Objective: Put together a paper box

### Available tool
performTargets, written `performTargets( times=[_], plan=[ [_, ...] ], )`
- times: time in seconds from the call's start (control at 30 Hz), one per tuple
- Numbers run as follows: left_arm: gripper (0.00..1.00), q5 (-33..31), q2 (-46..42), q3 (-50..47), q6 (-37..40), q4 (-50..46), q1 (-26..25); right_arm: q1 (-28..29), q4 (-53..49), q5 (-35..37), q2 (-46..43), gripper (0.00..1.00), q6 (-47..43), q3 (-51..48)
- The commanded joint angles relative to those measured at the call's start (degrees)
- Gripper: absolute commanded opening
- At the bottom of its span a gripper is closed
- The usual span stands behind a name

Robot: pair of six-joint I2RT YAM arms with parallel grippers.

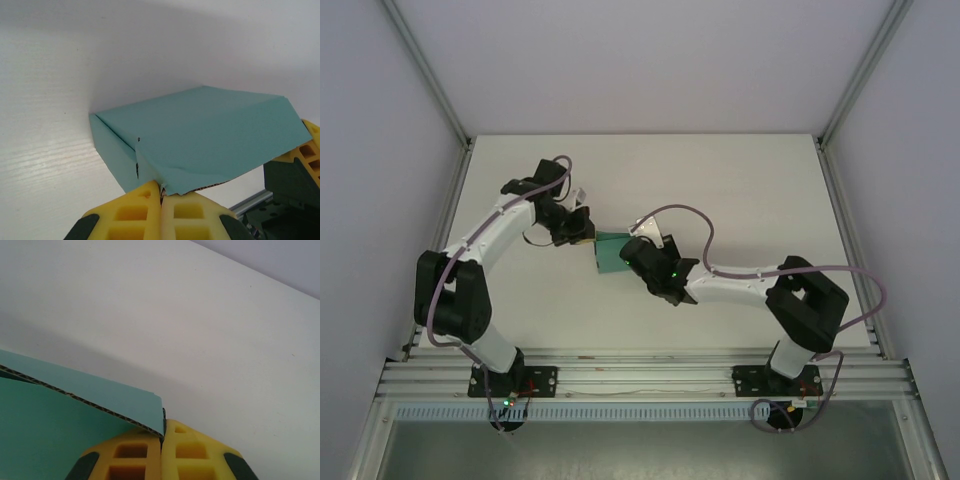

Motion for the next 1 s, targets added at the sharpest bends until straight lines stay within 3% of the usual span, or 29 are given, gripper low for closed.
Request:
performTargets(
  times=[0.0, 0.23, 0.4, 0.6, 0.83, 0.97],
  plan=[
    [0.00, 4.03, 0.86, 2.29, 1.68, -3.79, -0.14, 0.79, -10.49, -6.30, 5.02, 0.00, -1.58, -2.81],
    [0.00, 4.63, -1.70, -7.78, -2.02, 5.88, -1.21, 0.74, -11.12, -6.56, 5.20, 0.00, -0.92, -2.42],
    [0.00, -0.66, -3.05, -11.48, -1.19, 6.51, -3.41, 0.74, -11.30, -6.29, 4.94, 0.00, -1.46, -2.47],
    [0.00, -15.39, -3.65, -11.17, 1.81, 1.65, -6.93, 0.74, -10.83, -5.63, 4.52, 0.00, -2.02, -2.93],
    [0.00, -18.65, -1.96, -13.46, 0.27, 6.33, -9.62, 0.74, -7.87, -5.79, 1.94, 0.01, -2.17, -4.39],
    [0.00, -19.18, -2.23, -15.08, -0.23, 7.75, -10.11, -0.31, -6.25, -5.61, -1.21, 0.11, -2.51, -3.95]
  ],
)
